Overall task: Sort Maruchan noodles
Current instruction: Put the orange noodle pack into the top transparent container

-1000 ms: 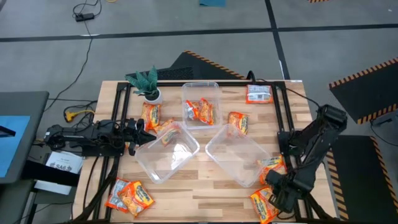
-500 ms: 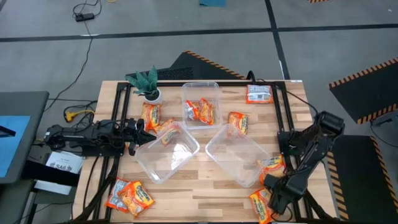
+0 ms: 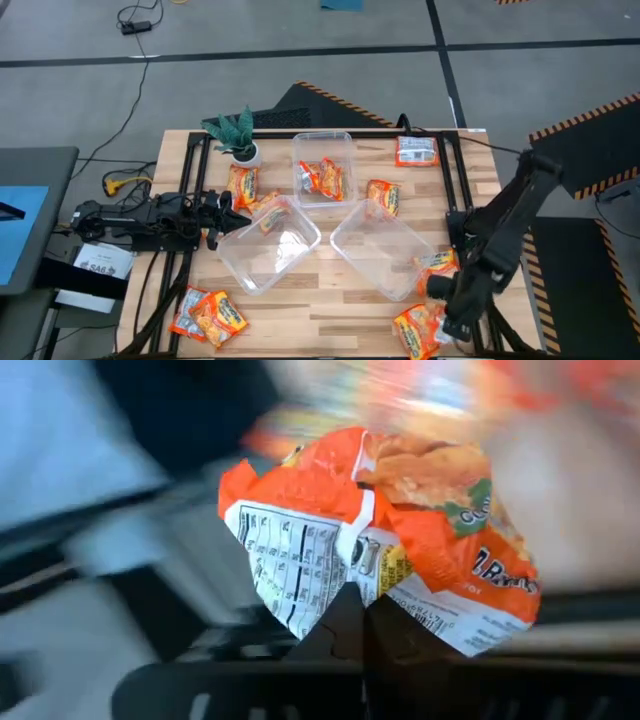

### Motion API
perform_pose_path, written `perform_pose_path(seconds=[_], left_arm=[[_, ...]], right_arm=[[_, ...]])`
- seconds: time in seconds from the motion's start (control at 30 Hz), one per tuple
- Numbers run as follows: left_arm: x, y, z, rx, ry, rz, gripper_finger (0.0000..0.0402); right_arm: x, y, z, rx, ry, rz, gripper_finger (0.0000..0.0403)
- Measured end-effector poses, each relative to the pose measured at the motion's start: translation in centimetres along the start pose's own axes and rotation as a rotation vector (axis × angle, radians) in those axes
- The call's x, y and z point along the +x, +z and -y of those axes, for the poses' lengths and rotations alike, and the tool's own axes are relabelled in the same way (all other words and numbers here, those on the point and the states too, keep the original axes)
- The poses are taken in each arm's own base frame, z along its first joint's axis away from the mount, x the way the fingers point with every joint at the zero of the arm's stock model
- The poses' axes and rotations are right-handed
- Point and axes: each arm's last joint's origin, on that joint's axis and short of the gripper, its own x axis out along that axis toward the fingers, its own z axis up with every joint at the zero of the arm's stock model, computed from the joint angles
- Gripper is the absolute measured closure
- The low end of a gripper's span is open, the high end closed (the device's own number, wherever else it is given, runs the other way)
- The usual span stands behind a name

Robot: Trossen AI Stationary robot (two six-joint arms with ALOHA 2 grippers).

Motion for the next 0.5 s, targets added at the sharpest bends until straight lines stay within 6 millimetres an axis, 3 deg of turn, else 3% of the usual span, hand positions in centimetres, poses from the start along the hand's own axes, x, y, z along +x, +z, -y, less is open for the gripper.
perform_pose_path(seconds=[0.13, 0.27, 0.4, 0.5], left_arm=[[0.0, 0.0, 0.0, 0.000, 0.000, 0.000, 0.0401], [0.0, 0.0, 0.0, 0.000, 0.000, 0.000, 0.0401], [0.0, 0.0, 0.0, 0.000, 0.000, 0.000, 0.0402], [0.0, 0.0, 0.0, 0.000, 0.000, 0.000, 0.0402]], right_arm=[[-4.0, 0.2, -1.2, 0.011, 0.174, 0.213, 0.0396], [-7.2, 1.7, -1.7, -0.191, 0.166, 0.515, 0.0396], [-9.7, 5.0, -1.6, -0.446, -0.042, 0.857, 0.0396], [-11.8, 7.9, -0.9, -0.481, -0.296, 1.156, 0.0396]])
